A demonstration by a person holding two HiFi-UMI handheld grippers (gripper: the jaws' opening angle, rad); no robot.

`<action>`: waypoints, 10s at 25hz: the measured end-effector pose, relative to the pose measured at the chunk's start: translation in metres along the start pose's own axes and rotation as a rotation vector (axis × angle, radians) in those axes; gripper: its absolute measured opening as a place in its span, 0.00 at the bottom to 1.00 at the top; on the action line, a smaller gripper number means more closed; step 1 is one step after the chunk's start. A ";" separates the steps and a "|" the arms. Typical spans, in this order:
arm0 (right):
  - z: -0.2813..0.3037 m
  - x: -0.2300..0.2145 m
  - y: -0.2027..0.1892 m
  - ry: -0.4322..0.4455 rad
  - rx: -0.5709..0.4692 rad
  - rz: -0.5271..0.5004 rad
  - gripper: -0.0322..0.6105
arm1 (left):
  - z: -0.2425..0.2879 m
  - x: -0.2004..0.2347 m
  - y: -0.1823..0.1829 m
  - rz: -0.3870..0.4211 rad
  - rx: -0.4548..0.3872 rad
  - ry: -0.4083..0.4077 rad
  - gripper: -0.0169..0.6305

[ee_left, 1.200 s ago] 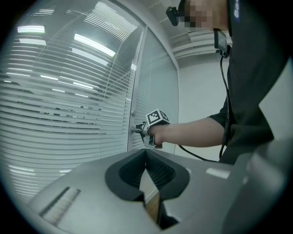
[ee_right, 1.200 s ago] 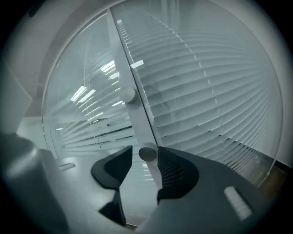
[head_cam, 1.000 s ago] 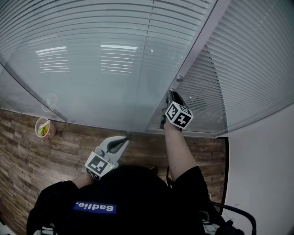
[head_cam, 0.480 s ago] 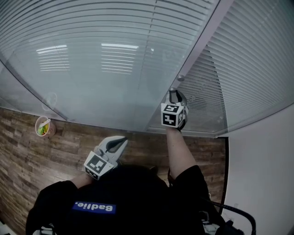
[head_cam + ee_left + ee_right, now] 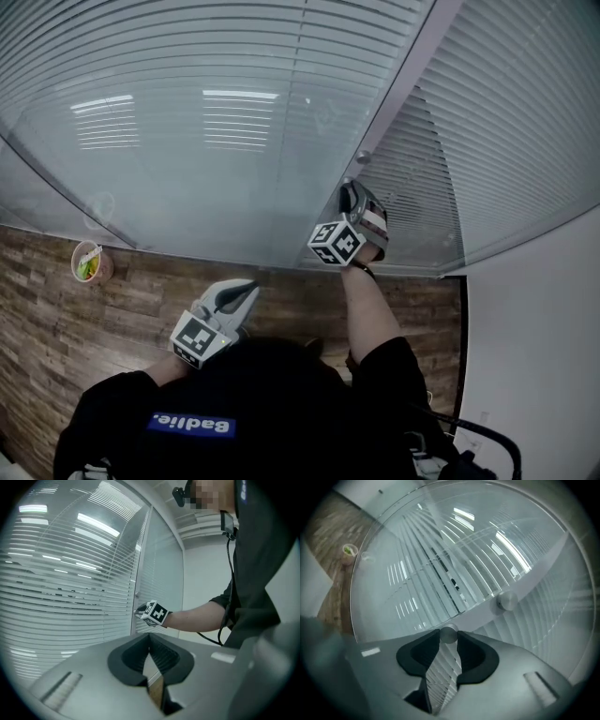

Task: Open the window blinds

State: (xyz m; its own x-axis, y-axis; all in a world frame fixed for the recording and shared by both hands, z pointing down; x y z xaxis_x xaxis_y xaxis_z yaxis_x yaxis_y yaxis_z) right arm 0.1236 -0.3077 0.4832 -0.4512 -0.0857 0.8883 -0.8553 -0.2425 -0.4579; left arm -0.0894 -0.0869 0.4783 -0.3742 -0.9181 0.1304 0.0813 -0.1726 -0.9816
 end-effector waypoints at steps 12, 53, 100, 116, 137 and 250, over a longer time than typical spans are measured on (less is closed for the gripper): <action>-0.001 0.008 -0.003 -0.039 -0.100 -0.249 0.24 | 0.013 0.001 0.000 0.009 0.020 -0.010 0.02; 0.002 -0.006 -0.005 0.188 0.086 0.792 0.36 | 0.018 0.007 0.002 -0.002 0.073 0.010 0.02; -0.006 0.000 0.008 -0.016 -0.066 0.119 0.22 | 0.019 0.013 -0.005 -0.043 0.057 0.018 0.02; 0.004 -0.003 -0.002 0.086 0.016 0.465 0.24 | 0.015 0.020 -0.007 -0.059 0.052 0.035 0.02; 0.012 -0.023 -0.017 0.308 0.141 1.118 0.38 | 0.021 0.018 -0.008 -0.087 0.044 0.014 0.02; 0.000 -0.003 -0.002 0.059 -0.019 0.288 0.24 | 0.008 0.013 -0.018 -0.156 0.035 0.040 0.03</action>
State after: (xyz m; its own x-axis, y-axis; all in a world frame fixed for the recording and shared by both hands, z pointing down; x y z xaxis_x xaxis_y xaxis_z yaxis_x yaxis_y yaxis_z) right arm 0.1267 -0.3069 0.4816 -0.6895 -0.0918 0.7184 -0.6944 -0.1983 -0.6917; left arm -0.0880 -0.0984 0.4986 -0.4208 -0.8647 0.2743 0.0513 -0.3245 -0.9445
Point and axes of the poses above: the fingertips, and each gripper's own axes: z forward along the fingers, x to its left, y out of its top, the point moved 4 cm from there along -z, backward along the fingers, and after that the axes turned 15 degrees about -y, right-handed, at the moved point
